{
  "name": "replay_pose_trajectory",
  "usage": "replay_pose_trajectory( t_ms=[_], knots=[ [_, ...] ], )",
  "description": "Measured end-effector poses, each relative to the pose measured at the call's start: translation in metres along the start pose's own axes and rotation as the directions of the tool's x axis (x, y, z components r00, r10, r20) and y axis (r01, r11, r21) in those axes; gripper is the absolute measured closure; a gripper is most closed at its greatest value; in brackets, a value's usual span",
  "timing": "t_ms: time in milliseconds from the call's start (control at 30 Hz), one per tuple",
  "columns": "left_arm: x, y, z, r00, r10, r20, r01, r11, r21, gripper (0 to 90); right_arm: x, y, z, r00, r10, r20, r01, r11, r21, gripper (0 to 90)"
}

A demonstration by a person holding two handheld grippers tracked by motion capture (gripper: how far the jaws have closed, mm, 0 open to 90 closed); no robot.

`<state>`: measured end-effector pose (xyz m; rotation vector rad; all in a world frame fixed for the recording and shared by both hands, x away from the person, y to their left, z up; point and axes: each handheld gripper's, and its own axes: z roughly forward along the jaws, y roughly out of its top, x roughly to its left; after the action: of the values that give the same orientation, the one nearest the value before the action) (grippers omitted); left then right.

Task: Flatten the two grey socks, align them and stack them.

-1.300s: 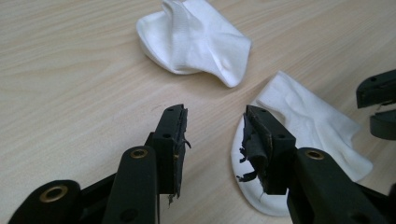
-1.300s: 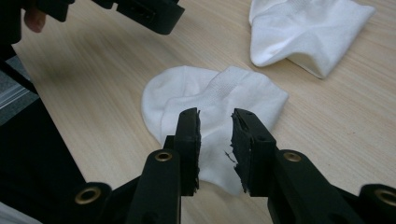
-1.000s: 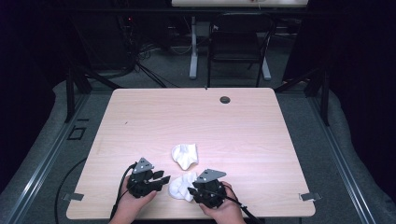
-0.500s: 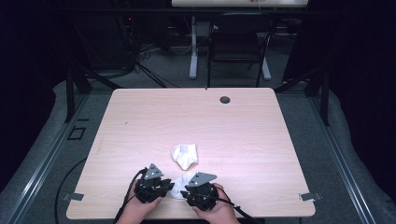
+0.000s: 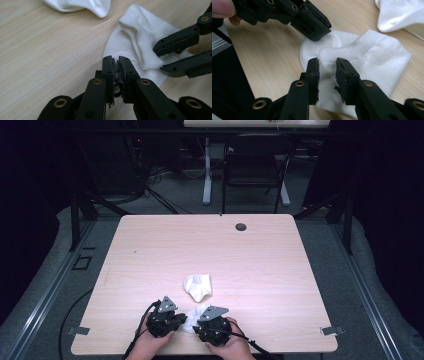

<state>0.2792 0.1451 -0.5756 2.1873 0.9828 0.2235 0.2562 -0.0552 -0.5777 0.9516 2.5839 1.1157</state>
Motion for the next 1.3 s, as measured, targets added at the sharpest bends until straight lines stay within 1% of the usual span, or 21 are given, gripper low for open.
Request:
replay_pose_trajectory(
  t_ms=[33, 67, 133, 167, 333, 500, 600, 633, 700, 733, 800, 833, 867, 967, 1033, 1067, 1100, 1133, 1200, 1233, 1300],
  knots=[
    [0.0, 0.0, 0.0, 1.0, 0.0, 0.0, 0.0, 1.0, -0.001, 84.6, 0.001, 0.0, 0.0, 1.0, 0.002, 0.005, -0.002, 1.0, -0.006, 76.8],
    [0.0, 0.0, 0.0, 1.0, -0.004, 0.0, 0.004, 1.0, -0.003, 84.6, 0.001, 0.0, 0.0, 1.0, 0.002, 0.005, -0.002, 1.0, -0.006, 76.8],
    [0.0, 0.0, 0.001, 1.0, -0.005, 0.001, 0.005, 1.0, -0.005, 84.7, 0.001, -0.001, 0.0, 1.0, 0.001, 0.005, -0.001, 1.0, -0.006, 80.5],
    [0.0, 0.0, 0.001, 1.0, -0.004, 0.0, 0.004, 1.0, -0.007, 84.7, 0.001, -0.001, 0.0, 1.0, 0.001, 0.005, -0.001, 1.0, -0.006, 80.5],
    [-0.001, 0.0, 0.001, 1.0, 0.002, 0.0, -0.002, 1.0, -0.004, 84.8, 0.0, 0.0, -0.002, 1.0, 0.006, 0.0, -0.006, 1.0, 0.003, 87.1],
    [0.001, 0.0, 0.001, 1.0, -0.003, 0.005, 0.003, 1.0, -0.006, 85.3, -0.003, 0.0, -0.006, 0.9999, 0.009, 0.007, -0.009, 1.0, -0.001, 88.3],
    [0.001, 0.0, 0.001, 1.0, -0.001, 0.004, 0.001, 1.0, -0.004, 85.3, -0.005, 0.001, -0.01, 0.9996, 0.027, 0.008, -0.027, 0.999, -0.021, 88.4],
    [0.001, 0.0, 0.0, 1.0, -0.001, 0.002, 0.001, 1.0, -0.003, 85.3, -0.007, 0.001, -0.014, 0.9992, 0.039, 0.01, -0.039, 0.999, -0.03, 88.4],
    [0.002, 0.0, 0.0, 1.0, -0.003, 0.0, 0.003, 1.0, -0.003, 85.3, -0.008, 0.001, -0.016, 0.999, 0.043, 0.008, -0.043, 0.999, -0.031, 88.5],
    [0.002, 0.0, 0.0, 1.0, 0.002, -0.001, -0.002, 1.0, 0.0, 85.3, -0.01, 0.002, -0.018, 0.9983, 0.058, 0.007, -0.058, 0.997, -0.043, 88.5],
    [0.003, 0.0, -0.001, 1.0, -0.006, -0.002, 0.006, 1.0, 0.001, 85.3, -0.014, 0.002, -0.024, 0.9972, 0.075, 0.004, -0.074, 0.996, -0.059, 88.5],
    [0.004, 0.0, -0.001, 1.0, -0.004, -0.002, 0.004, 1.0, 0.003, 85.3, -0.014, 0.002, -0.024, 0.9972, 0.075, 0.004, -0.074, 0.996, -0.059, 88.5],
    [0.004, 0.0, -0.001, 0.9999, -0.013, 0.0, 0.013, 0.9999, 0.002, 85.3, -0.015, 0.002, -0.026, 0.9969, 0.079, 0.004, -0.078, 0.995, -0.062, 88.5],
    [0.006, 0.0, -0.002, 0.9999, -0.014, 0.003, 0.014, 0.9999, 0.006, 85.3, -0.02, 0.002, -0.034, 0.9953, 0.095, 0.014, -0.094, 0.992, -0.081, 88.5],
    [0.008, 0.0, -0.003, 0.9999, -0.014, -0.002, 0.014, 0.9999, 0.008, 85.3, -0.025, 0.001, -0.041, 0.9921, 0.122, 0.03, -0.118, 0.988, -0.095, 88.5],
    [0.008, 0.0, -0.003, 0.9999, -0.014, -0.002, 0.014, 0.9999, 0.008, 85.3, -0.025, 0.001, -0.041, 0.9921, 0.122, 0.03, -0.118, 0.988, -0.095, 88.5],
    [0.009, -0.001, -0.003, 0.9998, -0.019, -0.001, 0.019, 0.9997, 0.013, 85.3, -0.03, 0.0, -0.046, 0.9877, 0.152, 0.038, -0.147, 0.983, -0.11, 88.5],
    [0.009, -0.001, -0.003, 0.9998, -0.019, -0.001, 0.019, 0.9997, 0.013, 85.3, -0.03, 0.0, -0.046, 0.9877, 0.152, 0.038, -0.147, 0.983, -0.11, 88.5],
    [0.011, -0.001, -0.004, 0.9998, -0.019, -0.004, 0.019, 0.9997, 0.015, 85.2, -0.038, -0.002, -0.051, 0.9811, 0.187, 0.051, -0.18, 0.977, -0.115, 88.5],
    [0.011, -0.001, -0.004, 0.9997, -0.023, -0.004, 0.023, 0.9997, 0.012, 85.2, -0.038, -0.002, -0.051, 0.9811, 0.187, 0.051, -0.18, 0.977, -0.115, 88.5],
    [0.013, -0.001, -0.004, 0.9997, -0.025, -0.008, 0.025, 0.9996, 0.012, 85.2, -0.042, -0.004, -0.054, 0.9751, 0.213, 0.062, -0.205, 0.972, -0.113, 88.6]
  ],
)
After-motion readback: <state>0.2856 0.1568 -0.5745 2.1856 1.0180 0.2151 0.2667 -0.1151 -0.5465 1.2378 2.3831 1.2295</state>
